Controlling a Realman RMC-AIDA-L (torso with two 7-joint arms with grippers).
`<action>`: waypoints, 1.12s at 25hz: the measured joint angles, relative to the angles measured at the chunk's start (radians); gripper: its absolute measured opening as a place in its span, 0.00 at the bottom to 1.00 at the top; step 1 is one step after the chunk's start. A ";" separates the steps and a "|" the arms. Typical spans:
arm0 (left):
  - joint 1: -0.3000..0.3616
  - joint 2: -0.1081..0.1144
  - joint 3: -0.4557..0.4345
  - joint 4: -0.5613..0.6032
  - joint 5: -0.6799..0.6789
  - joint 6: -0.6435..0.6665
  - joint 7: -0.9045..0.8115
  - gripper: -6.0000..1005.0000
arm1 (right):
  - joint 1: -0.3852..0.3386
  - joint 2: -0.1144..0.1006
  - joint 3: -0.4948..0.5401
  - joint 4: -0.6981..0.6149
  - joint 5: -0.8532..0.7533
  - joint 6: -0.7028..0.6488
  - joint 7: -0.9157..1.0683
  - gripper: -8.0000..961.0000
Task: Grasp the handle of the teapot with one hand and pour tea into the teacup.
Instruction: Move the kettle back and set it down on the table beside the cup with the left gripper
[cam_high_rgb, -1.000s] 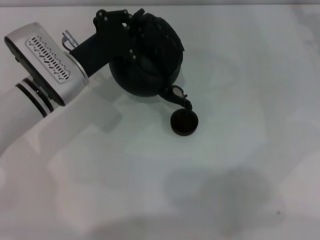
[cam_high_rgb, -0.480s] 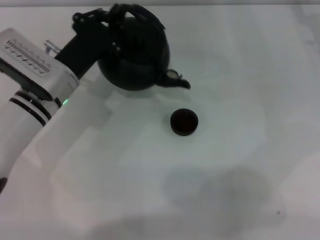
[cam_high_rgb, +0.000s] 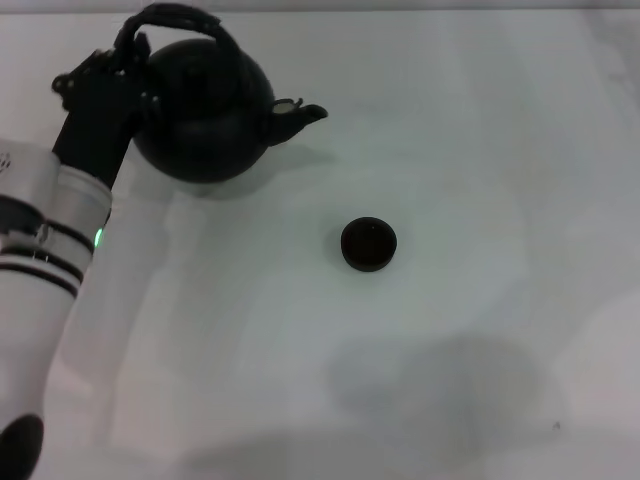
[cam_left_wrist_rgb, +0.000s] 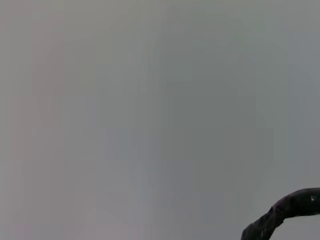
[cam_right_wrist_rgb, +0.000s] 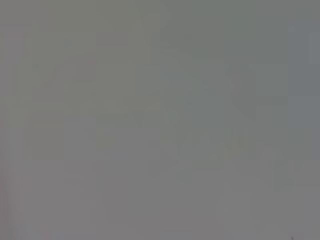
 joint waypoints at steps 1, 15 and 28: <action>0.025 -0.003 -0.023 -0.022 -0.002 0.000 0.004 0.11 | 0.004 -0.001 0.007 -0.001 0.000 0.005 -0.009 0.88; 0.088 -0.009 -0.063 -0.067 -0.051 -0.006 0.006 0.11 | 0.007 -0.002 0.045 -0.004 -0.003 0.006 -0.039 0.88; 0.088 -0.007 -0.058 -0.070 -0.050 -0.033 0.007 0.11 | -0.003 -0.002 0.046 -0.012 -0.001 -0.001 -0.040 0.88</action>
